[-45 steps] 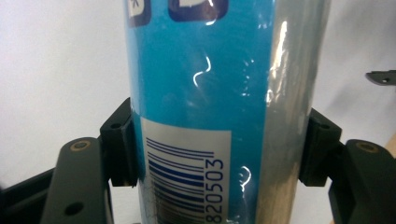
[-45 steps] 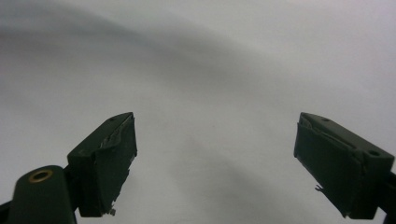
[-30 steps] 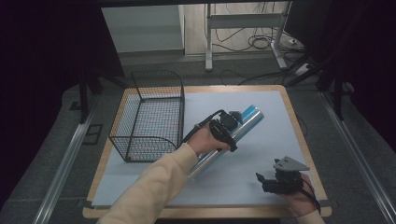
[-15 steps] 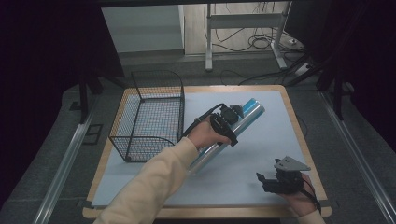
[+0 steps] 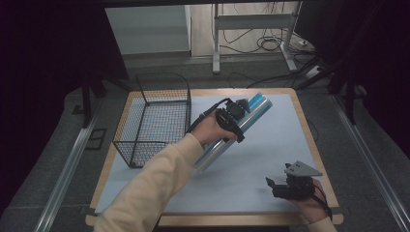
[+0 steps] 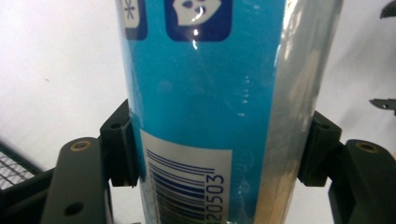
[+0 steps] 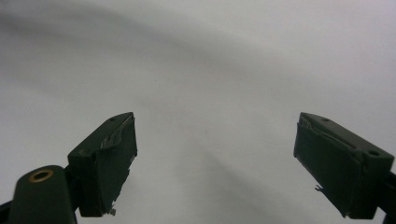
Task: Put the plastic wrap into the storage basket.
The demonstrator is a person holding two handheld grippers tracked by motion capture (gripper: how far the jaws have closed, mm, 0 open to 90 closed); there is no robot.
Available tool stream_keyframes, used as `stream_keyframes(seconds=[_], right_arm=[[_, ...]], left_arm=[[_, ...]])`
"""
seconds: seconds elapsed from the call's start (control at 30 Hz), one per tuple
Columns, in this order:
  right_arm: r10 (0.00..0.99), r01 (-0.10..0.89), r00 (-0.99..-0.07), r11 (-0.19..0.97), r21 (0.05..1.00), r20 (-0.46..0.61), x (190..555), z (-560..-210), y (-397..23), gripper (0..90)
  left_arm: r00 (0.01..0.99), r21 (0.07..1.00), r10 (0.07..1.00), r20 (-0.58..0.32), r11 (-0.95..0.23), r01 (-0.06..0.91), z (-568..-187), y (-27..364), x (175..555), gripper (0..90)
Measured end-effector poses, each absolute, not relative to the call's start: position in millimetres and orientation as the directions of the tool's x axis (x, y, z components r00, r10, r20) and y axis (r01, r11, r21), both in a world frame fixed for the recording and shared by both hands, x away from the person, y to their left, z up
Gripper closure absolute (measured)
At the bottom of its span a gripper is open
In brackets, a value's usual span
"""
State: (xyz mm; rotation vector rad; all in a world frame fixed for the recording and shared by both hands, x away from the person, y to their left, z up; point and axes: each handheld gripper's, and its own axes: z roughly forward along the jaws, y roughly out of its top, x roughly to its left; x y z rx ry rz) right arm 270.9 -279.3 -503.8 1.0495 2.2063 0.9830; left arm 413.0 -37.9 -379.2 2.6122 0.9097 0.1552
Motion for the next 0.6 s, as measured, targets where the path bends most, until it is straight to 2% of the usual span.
stream_keyframes(seconds=[0.6], right_arm=[[0.808,0.453,-0.577,0.44,0.775,-0.122,272.7,-506.1,-280.0,13.6]], left_arm=[[0.77,0.393,0.638,-0.008,-0.706,0.589,-362.2,-29.3,433.9,31.7]])
